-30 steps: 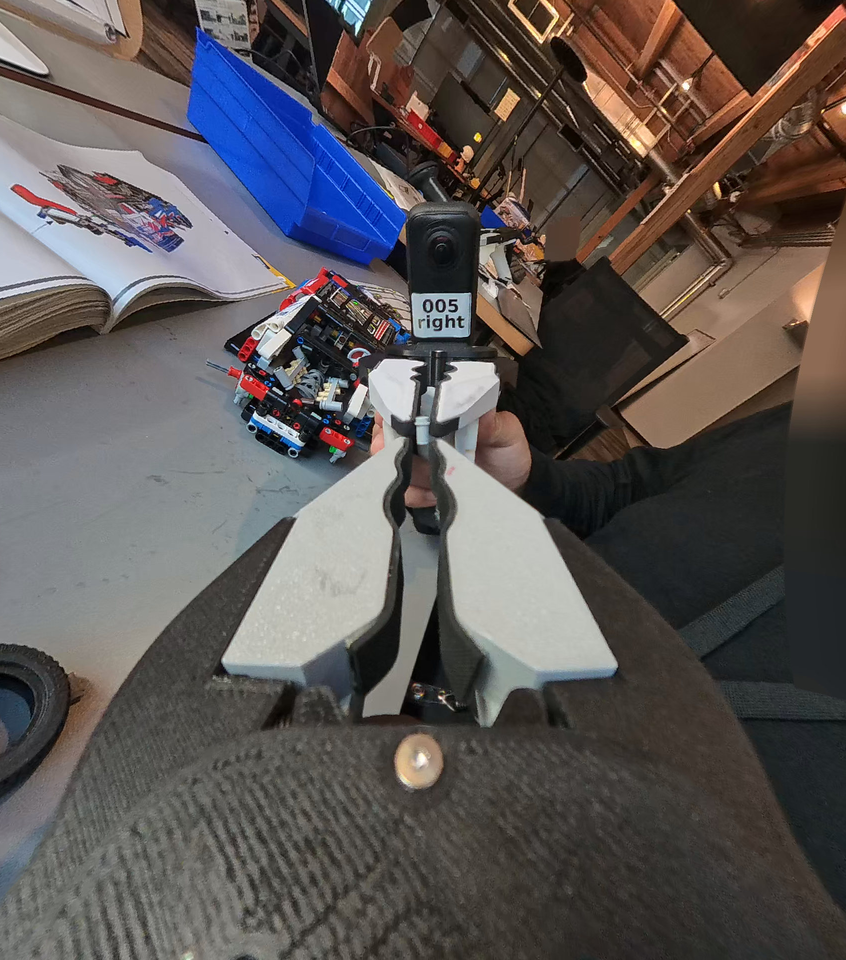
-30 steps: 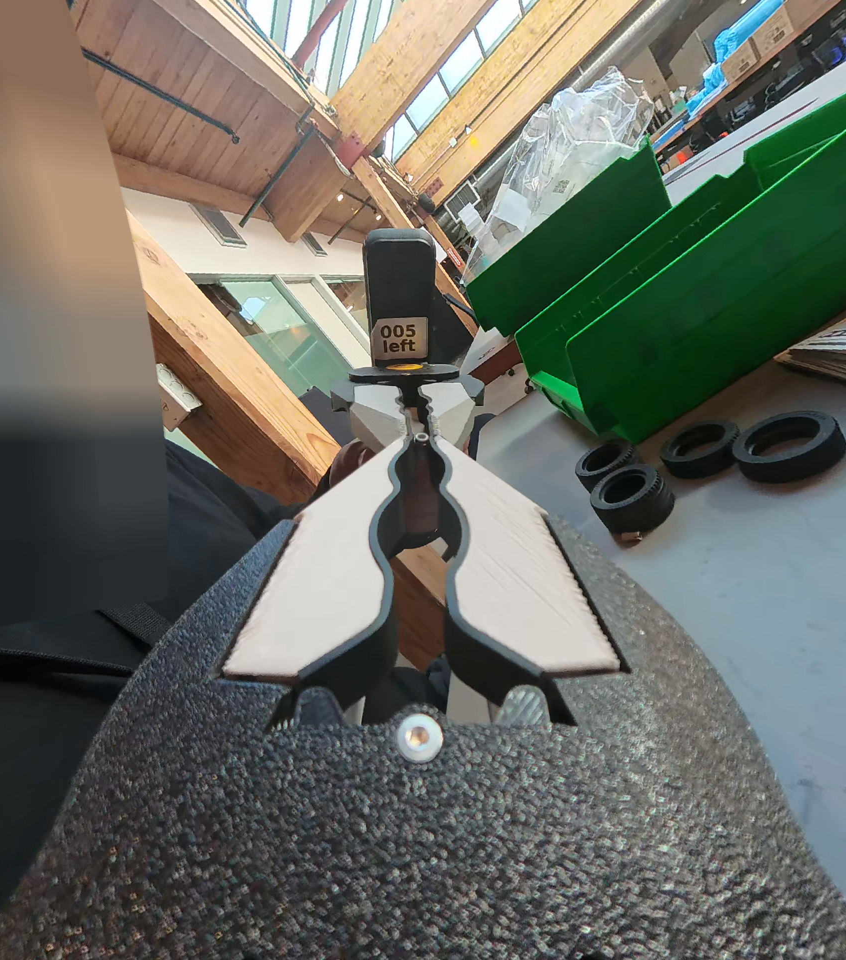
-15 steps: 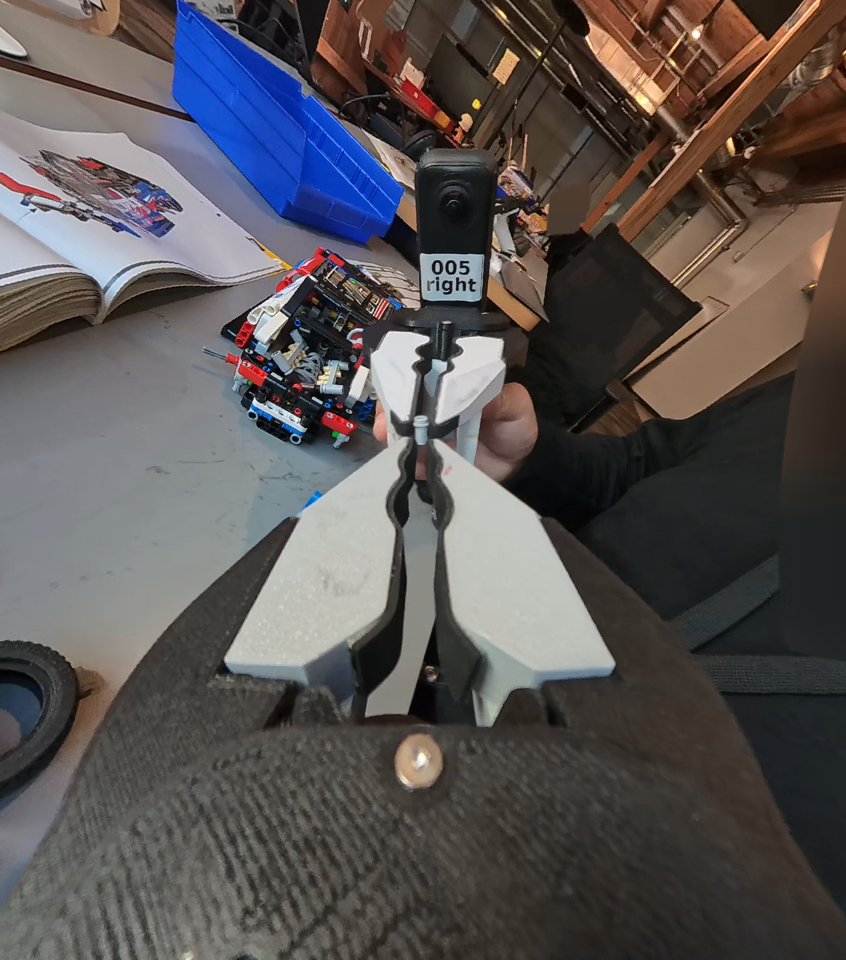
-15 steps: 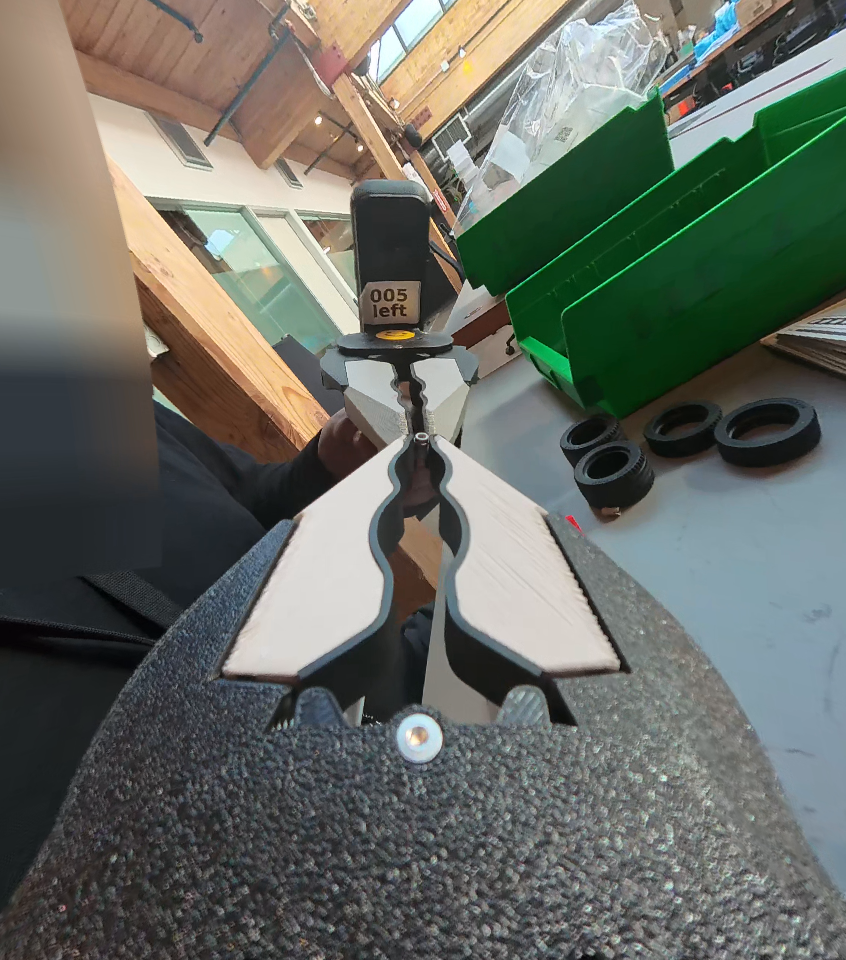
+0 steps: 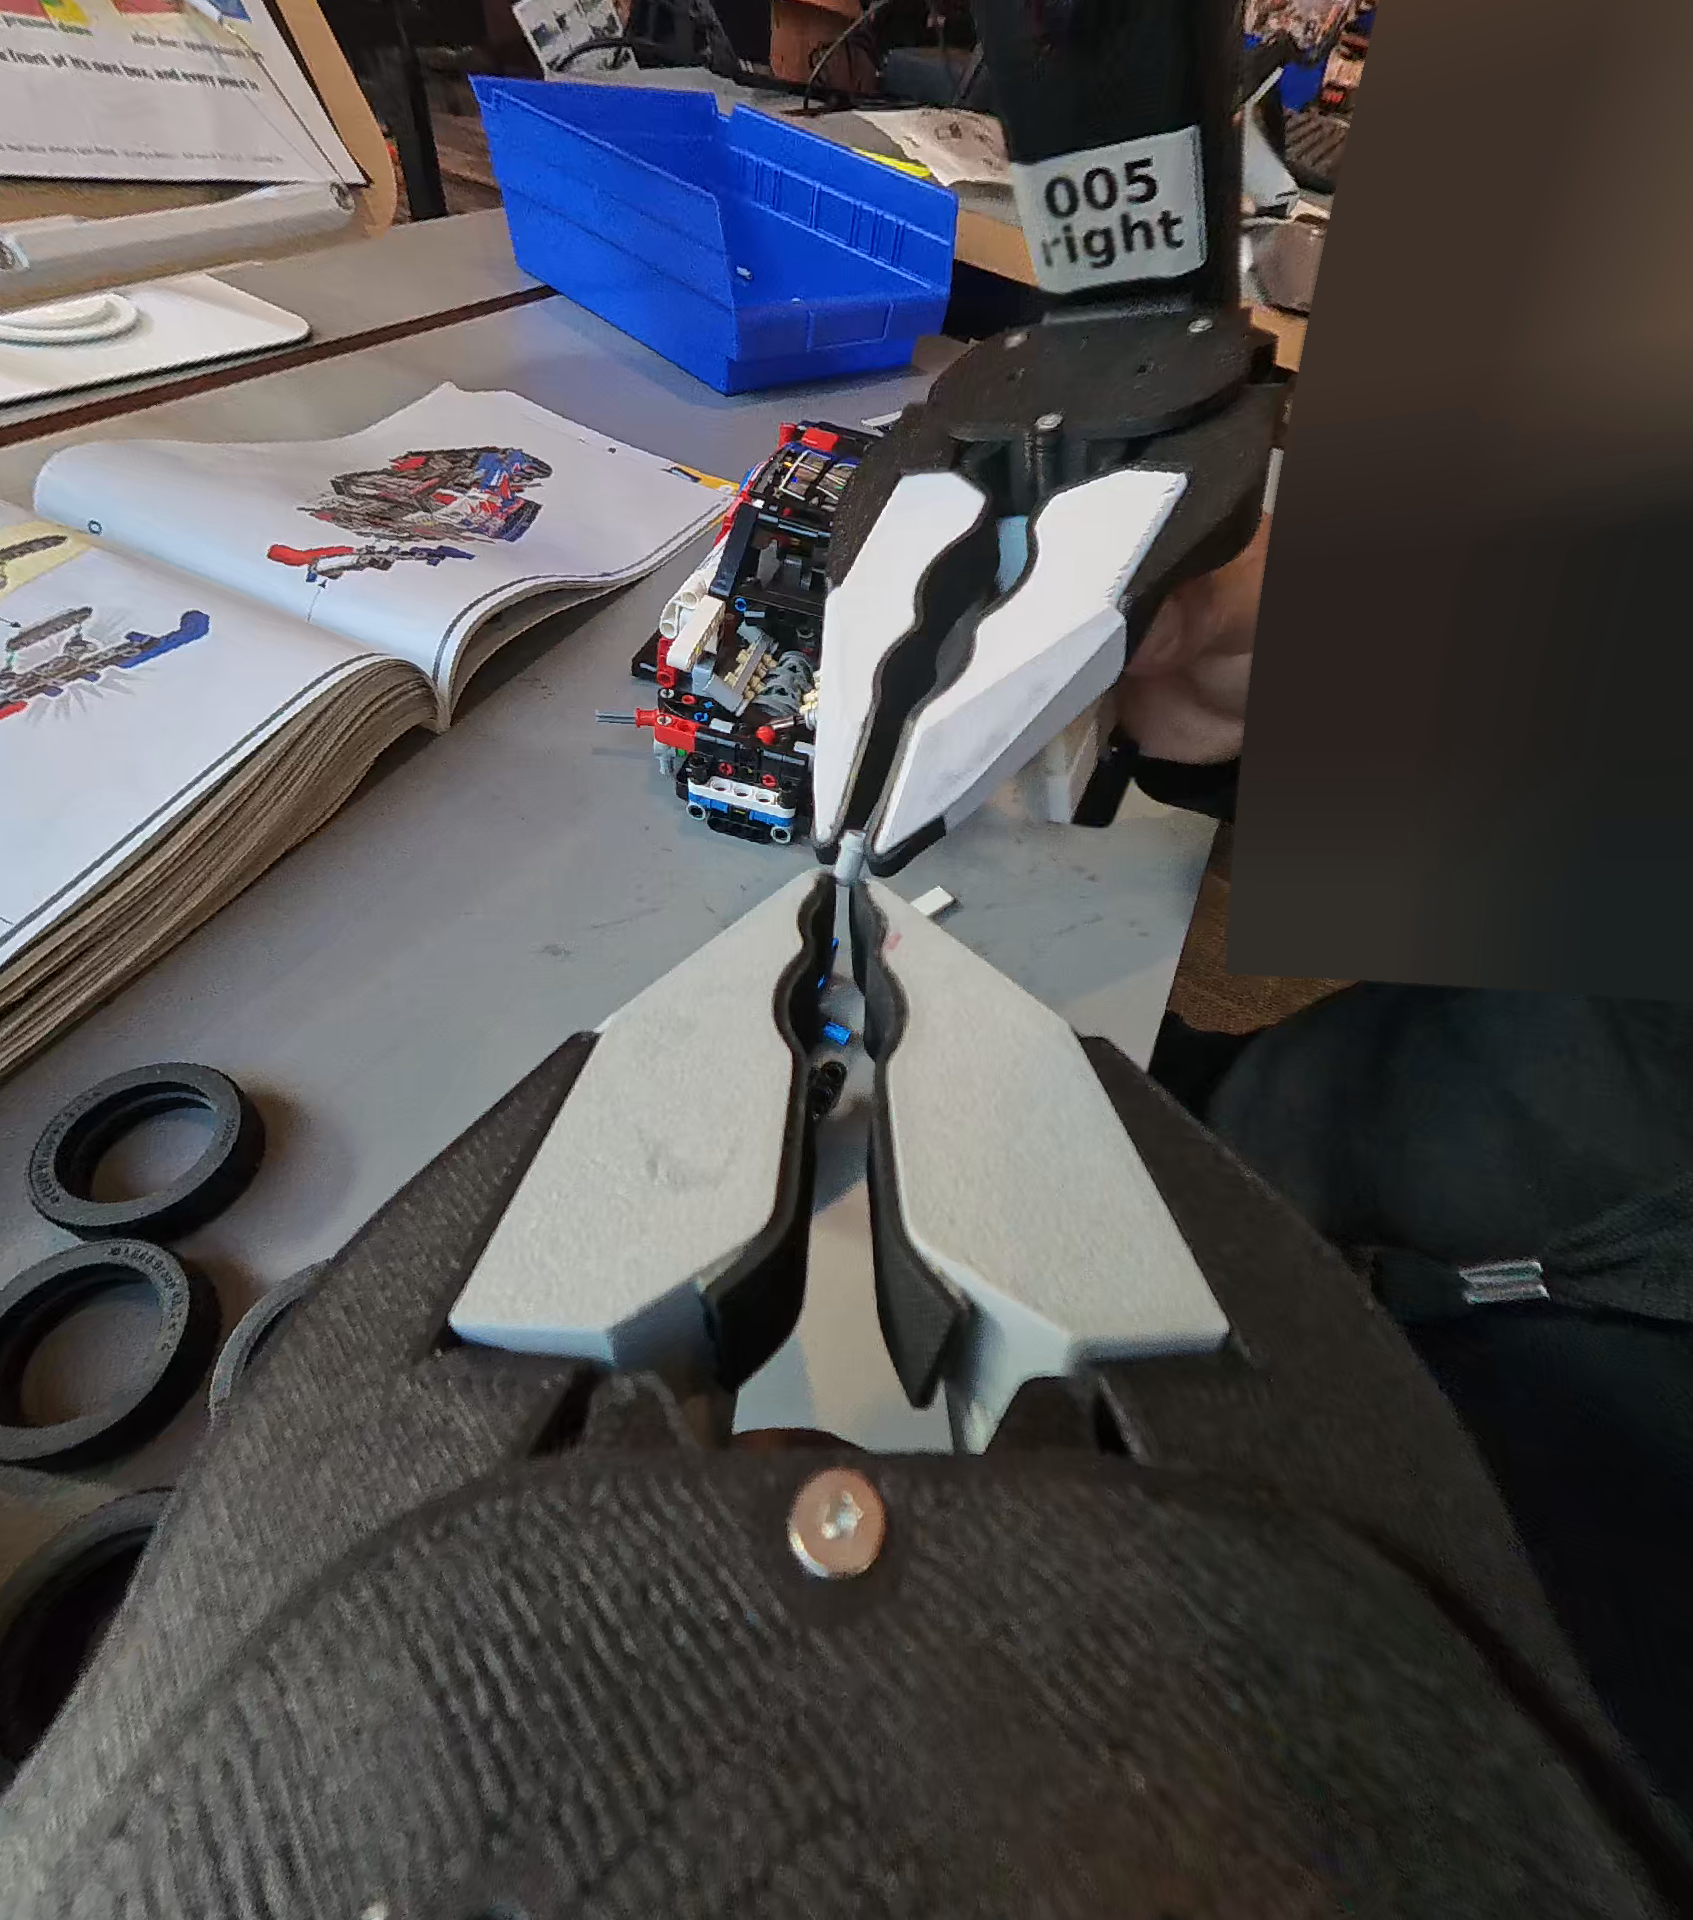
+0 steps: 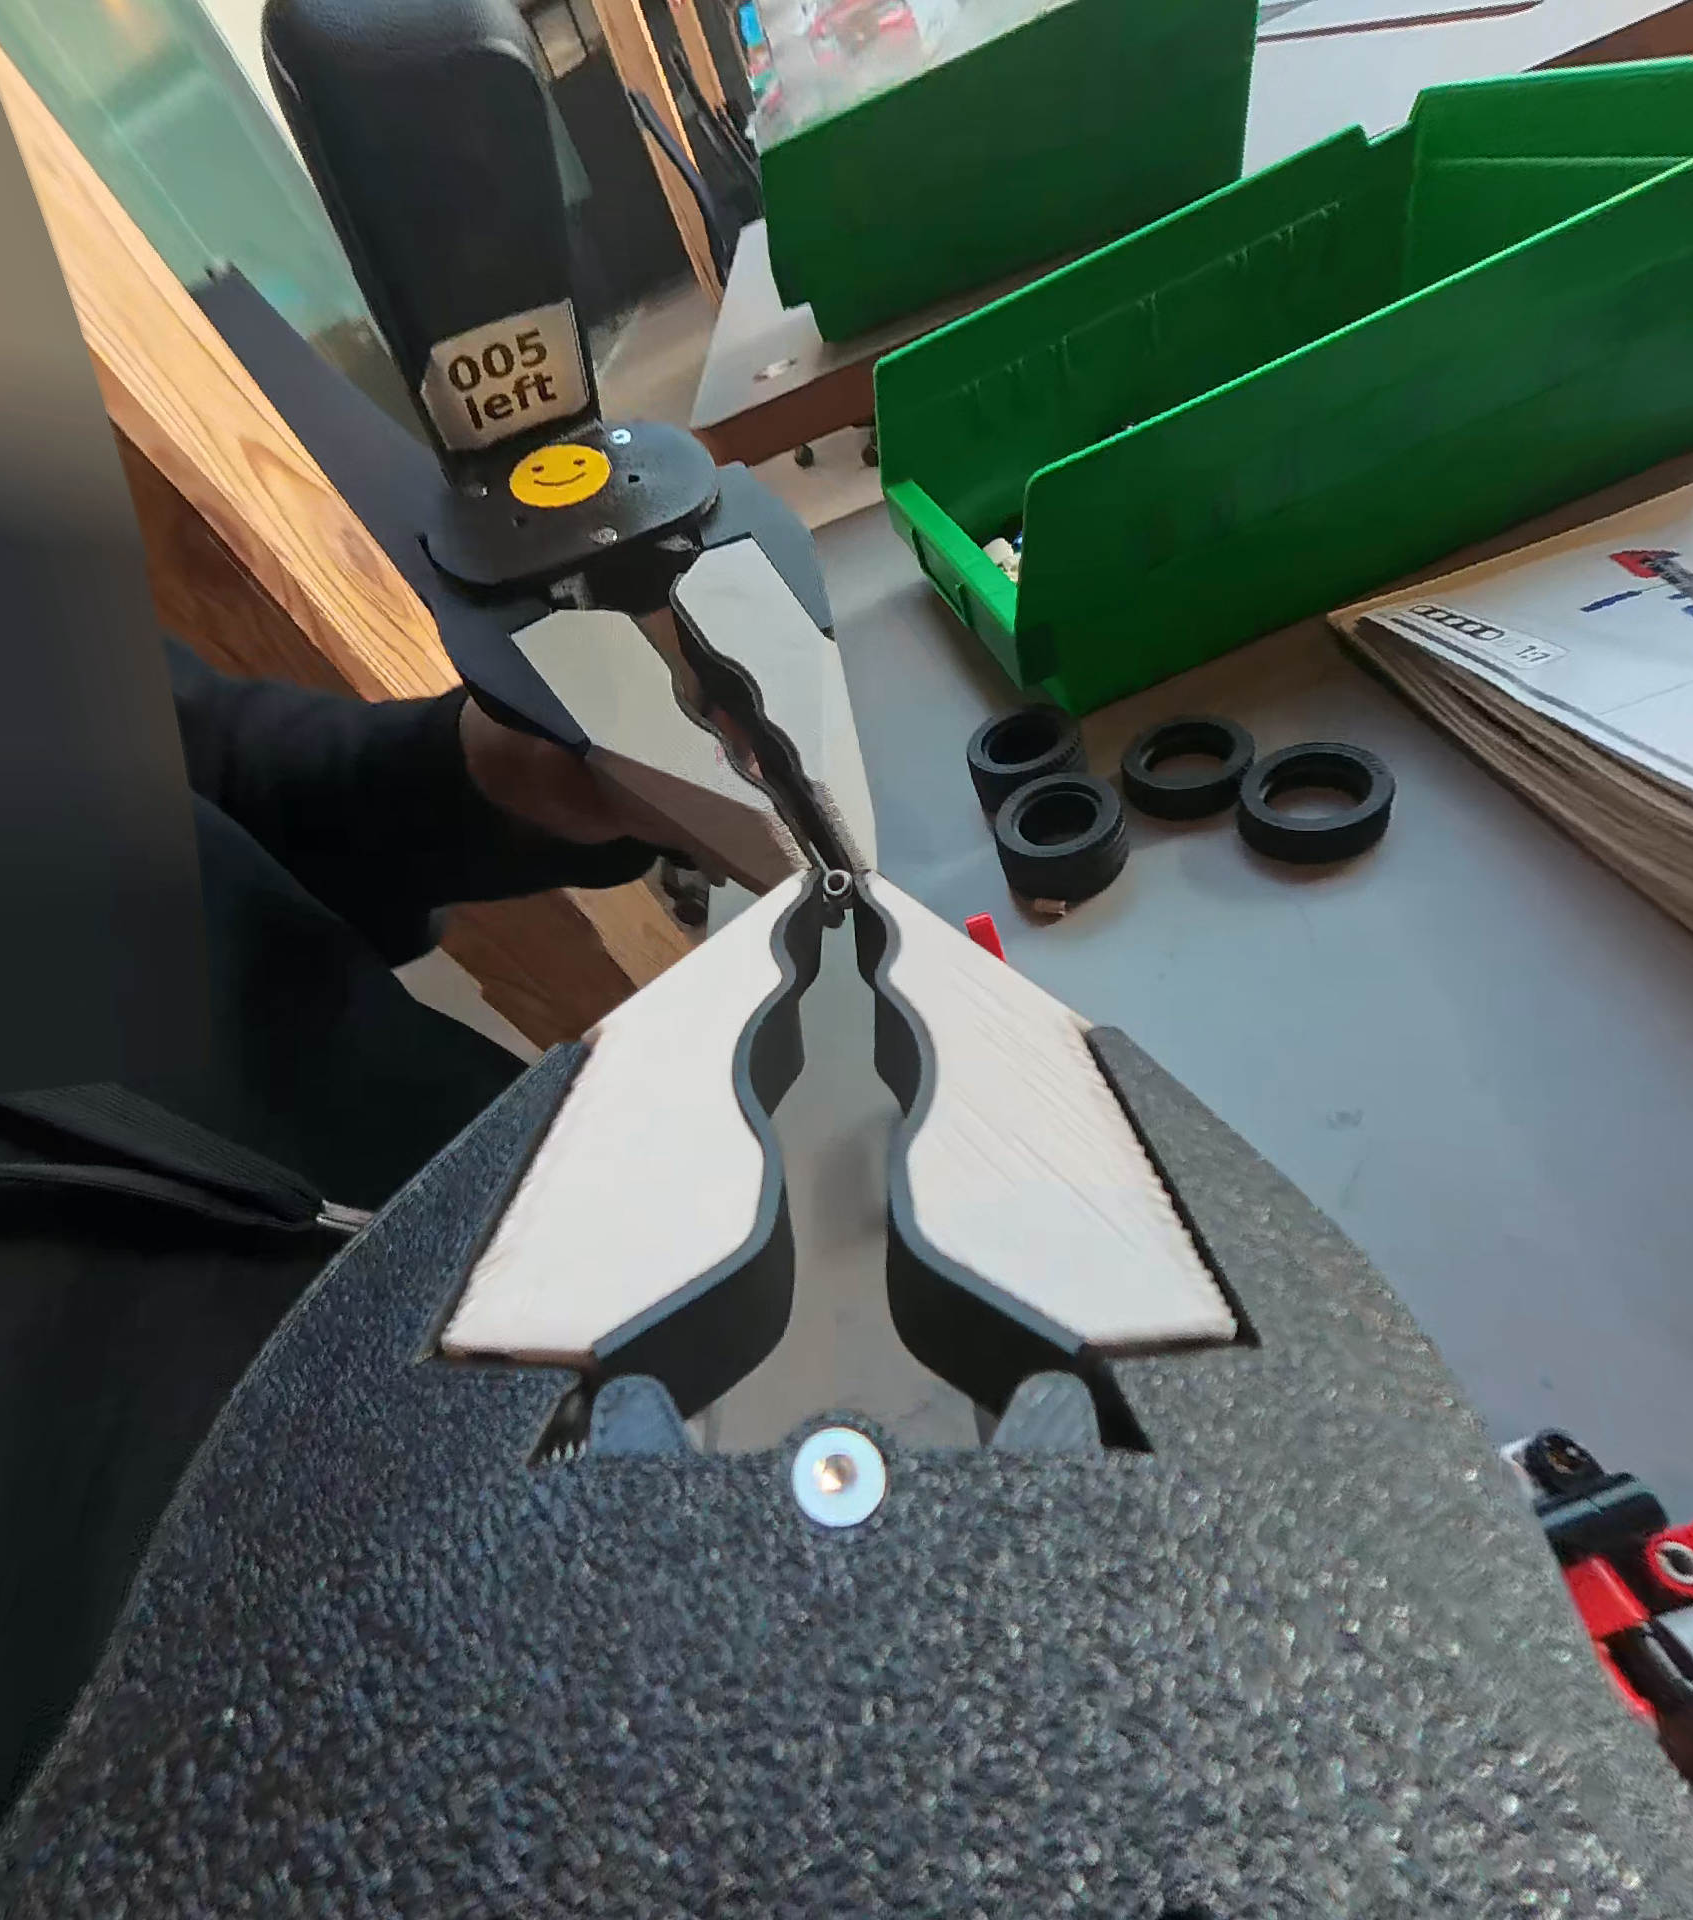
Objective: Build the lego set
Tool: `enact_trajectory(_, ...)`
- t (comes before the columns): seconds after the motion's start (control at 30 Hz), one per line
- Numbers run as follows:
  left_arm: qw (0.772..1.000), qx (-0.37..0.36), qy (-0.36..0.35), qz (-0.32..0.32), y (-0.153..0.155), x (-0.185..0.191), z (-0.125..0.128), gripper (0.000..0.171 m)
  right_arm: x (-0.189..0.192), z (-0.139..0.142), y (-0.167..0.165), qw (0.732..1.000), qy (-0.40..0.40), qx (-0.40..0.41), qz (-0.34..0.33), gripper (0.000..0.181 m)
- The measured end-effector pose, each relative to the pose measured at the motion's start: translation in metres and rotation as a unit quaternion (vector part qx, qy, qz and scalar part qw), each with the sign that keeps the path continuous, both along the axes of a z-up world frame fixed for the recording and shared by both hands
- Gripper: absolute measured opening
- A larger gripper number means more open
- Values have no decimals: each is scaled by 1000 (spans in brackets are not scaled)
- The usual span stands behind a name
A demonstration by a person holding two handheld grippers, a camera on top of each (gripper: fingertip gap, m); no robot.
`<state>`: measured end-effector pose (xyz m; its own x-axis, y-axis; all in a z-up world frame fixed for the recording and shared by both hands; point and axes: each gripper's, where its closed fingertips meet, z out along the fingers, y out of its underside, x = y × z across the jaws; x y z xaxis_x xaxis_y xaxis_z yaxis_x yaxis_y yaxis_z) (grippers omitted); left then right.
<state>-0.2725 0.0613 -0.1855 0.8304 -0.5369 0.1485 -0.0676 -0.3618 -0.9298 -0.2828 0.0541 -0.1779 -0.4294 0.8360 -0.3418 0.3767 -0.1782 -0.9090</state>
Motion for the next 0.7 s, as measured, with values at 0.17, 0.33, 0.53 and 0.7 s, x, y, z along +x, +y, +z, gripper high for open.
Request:
enact_trajectory(0.17, 1000, -26, 9, -12, -2, -4, -13, 6, 1, -8, 5, 998, 1, 64, -19, 4)
enact_trajectory(0.33, 988, -62, 132, -48, -9, -20, -52, 32, 11, -28, 8, 996, -45, 79, -19, 4)
enact_trajectory(0.53, 969, -106, 188, -121, -6, -12, -75, 41, 13, -55, 1, 988, -94, 125, -1, 5)
enact_trajectory(0.7, 956, -101, 224, -160, -10, -5, -90, 18, 10, -68, -5, 982, -99, 159, 11, 4)
